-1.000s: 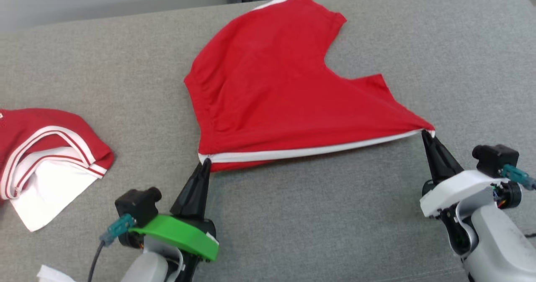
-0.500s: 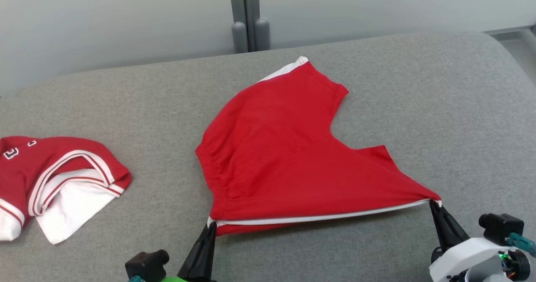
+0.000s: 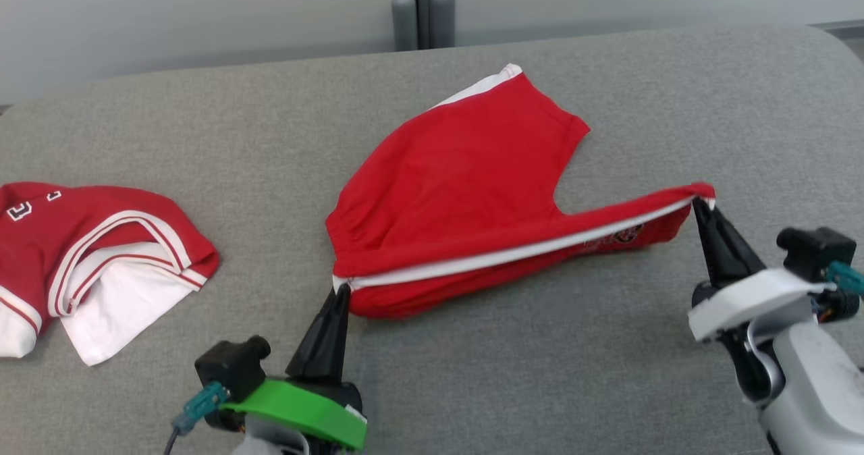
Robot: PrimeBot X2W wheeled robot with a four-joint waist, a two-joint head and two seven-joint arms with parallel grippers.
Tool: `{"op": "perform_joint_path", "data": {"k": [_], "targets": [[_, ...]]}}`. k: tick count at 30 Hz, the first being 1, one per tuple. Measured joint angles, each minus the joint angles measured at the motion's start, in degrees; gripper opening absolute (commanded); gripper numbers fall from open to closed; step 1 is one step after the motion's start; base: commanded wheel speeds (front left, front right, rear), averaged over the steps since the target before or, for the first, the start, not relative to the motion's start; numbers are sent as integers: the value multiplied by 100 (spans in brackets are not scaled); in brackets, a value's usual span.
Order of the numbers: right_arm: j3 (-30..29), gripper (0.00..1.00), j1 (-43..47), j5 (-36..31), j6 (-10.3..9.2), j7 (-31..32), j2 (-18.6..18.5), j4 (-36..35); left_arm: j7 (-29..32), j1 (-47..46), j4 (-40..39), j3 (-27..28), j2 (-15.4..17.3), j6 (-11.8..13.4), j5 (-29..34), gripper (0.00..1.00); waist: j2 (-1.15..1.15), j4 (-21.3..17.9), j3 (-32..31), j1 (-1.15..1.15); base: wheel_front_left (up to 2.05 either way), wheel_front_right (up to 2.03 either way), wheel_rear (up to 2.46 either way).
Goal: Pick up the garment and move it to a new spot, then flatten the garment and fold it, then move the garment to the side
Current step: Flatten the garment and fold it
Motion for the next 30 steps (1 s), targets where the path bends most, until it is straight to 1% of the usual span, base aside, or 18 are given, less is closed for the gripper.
{"op": "perform_joint_path", "data": {"k": [6,15,22,26,27,30], "targets": [[167,0,-1146,-257,-4,69,-143,370,-1,-675,15,-20,-45,2,-33,0,0,181,375,0,0,0,0],[387,0,-2769,-586,-5,236,-176,1169,-10,-1562,178,-174,-133,3,-192,0,0,523,1007,0,0,0,0],[469,0,-3675,-851,-7,219,-172,1839,-10,-2224,270,-294,-189,3,-246,0,0,768,1488,0,0,0,0],[523,0,-4058,-976,-7,185,-155,2204,-10,-2480,372,-354,-210,3,-263,0,0,882,1730,0,0,0,0],[534,0,-4219,-1028,-7,162,-129,2402,-10,-2573,424,-361,-219,3,-286,0,0,935,1844,0,0,0,0],[538,0,-4397,-1120,-7,107,-99,2636,-10,-2650,492,-404,-236,3,-297,0,0,998,1970,0,0,0,0]]}}
